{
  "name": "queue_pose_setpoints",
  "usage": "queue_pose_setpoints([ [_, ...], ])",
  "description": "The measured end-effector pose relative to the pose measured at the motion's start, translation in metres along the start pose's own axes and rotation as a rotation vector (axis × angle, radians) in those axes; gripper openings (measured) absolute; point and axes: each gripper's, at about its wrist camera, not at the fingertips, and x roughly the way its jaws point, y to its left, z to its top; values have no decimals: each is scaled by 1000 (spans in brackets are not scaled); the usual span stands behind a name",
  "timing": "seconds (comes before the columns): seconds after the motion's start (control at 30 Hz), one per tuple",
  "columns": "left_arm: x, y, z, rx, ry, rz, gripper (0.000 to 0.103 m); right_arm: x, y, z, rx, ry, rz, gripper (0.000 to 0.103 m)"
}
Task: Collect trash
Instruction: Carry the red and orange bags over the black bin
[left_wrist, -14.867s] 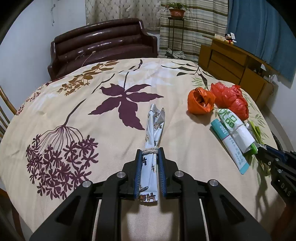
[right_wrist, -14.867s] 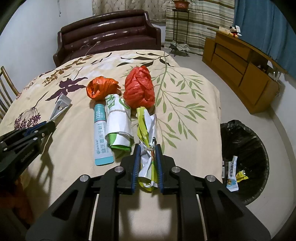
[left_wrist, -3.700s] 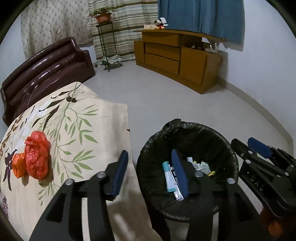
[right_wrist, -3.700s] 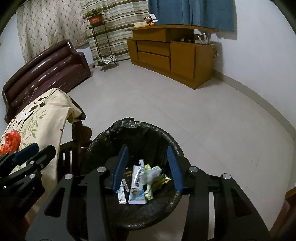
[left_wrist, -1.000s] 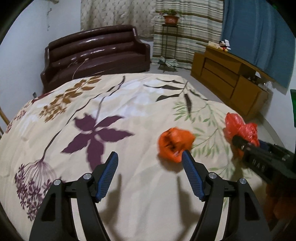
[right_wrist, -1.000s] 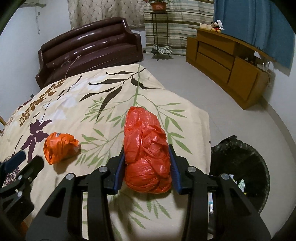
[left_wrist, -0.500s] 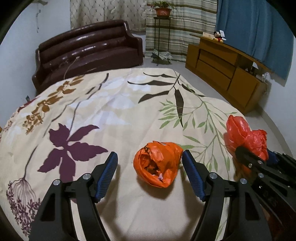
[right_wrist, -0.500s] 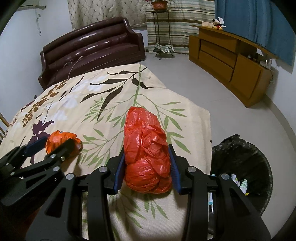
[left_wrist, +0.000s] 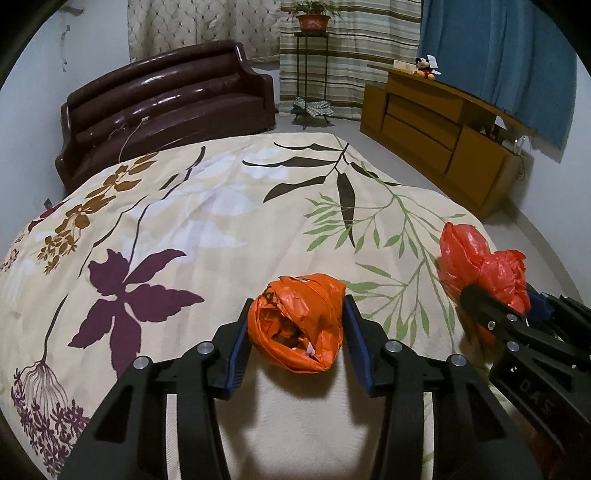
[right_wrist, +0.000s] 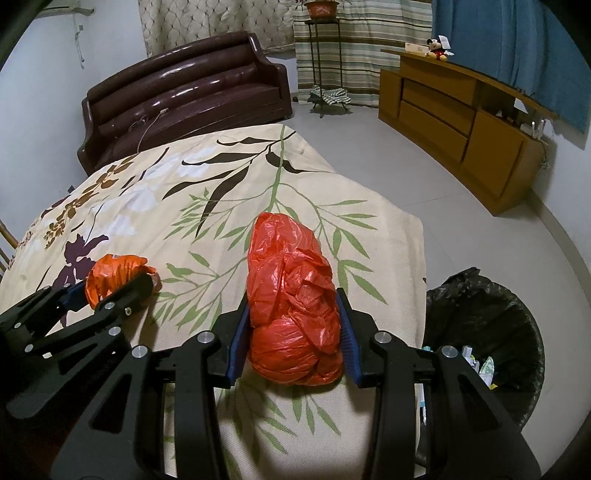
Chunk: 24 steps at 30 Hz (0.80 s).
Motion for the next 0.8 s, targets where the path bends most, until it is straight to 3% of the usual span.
queue_pose_setpoints([
  [0.8,-62,-16,-33,-17,-57,12,46,-57,-13,-44,-3,-26,-29,40],
])
